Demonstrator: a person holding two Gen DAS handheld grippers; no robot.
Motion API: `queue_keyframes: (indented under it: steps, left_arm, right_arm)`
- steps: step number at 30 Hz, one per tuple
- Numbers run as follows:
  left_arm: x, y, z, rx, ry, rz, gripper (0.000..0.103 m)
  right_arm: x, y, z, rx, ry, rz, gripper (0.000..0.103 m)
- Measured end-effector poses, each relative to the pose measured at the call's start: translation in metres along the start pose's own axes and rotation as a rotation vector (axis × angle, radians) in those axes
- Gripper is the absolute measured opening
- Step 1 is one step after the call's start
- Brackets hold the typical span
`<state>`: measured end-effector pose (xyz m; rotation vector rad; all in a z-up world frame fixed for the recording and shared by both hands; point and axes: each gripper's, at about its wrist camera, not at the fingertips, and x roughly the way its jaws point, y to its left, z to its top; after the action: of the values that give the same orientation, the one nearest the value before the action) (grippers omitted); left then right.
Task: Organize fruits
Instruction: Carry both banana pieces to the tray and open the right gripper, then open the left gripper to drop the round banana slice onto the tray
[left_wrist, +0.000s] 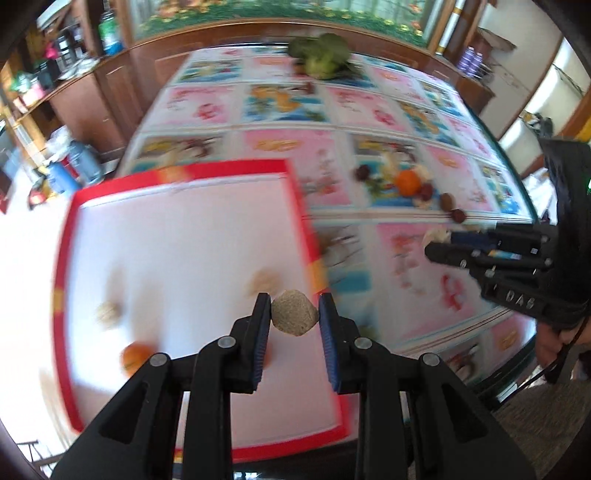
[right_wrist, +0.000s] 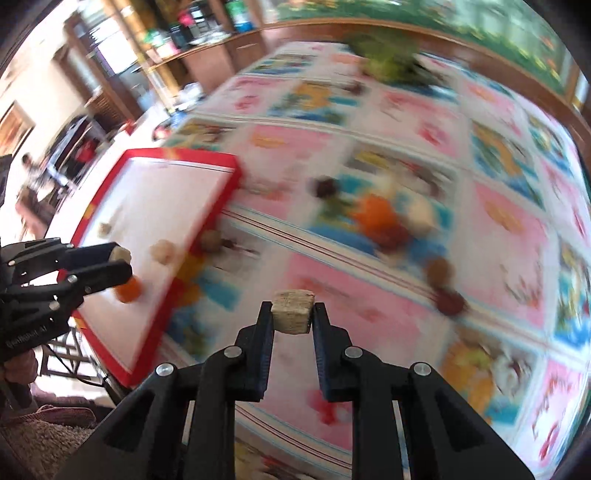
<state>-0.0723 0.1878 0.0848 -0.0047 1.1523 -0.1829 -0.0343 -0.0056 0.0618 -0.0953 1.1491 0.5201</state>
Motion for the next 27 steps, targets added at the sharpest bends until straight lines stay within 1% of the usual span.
queue_keyframes:
  steps: [5, 8, 10, 13, 18, 20, 24, 26, 27]
  left_arm:
    - [-0.005, 0.044, -0.029, -0.072, 0.02, 0.082, 0.028]
    - [-0.007, 0.06, -0.043, -0.094, 0.026, 0.127, 0.028]
    - [-0.009, 0.069, -0.051, -0.111, 0.024, 0.139, 0.028]
    - [-0.011, 0.078, -0.058, -0.136, 0.017, 0.15, 0.028]
    - [-0.011, 0.088, -0.065, -0.163, 0.02, 0.176, 0.028]
    - [-0.011, 0.091, -0.065, -0.173, 0.02, 0.187, 0.028]
    - [-0.01, 0.094, -0.063, -0.176, 0.019, 0.201, 0.029]
    - [-0.009, 0.096, -0.062, -0.181, 0.021, 0.199, 0.029]
    - [-0.009, 0.097, -0.061, -0.182, 0.022, 0.2, 0.029]
  right_arm:
    - [0.012, 0.057, 0.023, -0.105, -0.005, 0.073, 0.019]
    - [0.023, 0.092, 0.031, -0.169, 0.007, 0.102, 0.019]
    - [0.033, 0.112, 0.034, -0.2, 0.029, 0.123, 0.019]
    - [0.044, 0.131, 0.033, -0.232, 0.061, 0.134, 0.019]
    - [0.058, 0.15, 0.038, -0.244, 0.082, 0.132, 0.019]
    - [0.062, 0.154, 0.041, -0.246, 0.083, 0.125, 0.021]
    - [0.057, 0.152, 0.044, -0.229, 0.092, 0.136, 0.021]
    - [0.052, 0.148, 0.046, -0.219, 0.073, 0.141, 0.026]
    - [0.049, 0.145, 0.046, -0.211, 0.066, 0.148, 0.026]
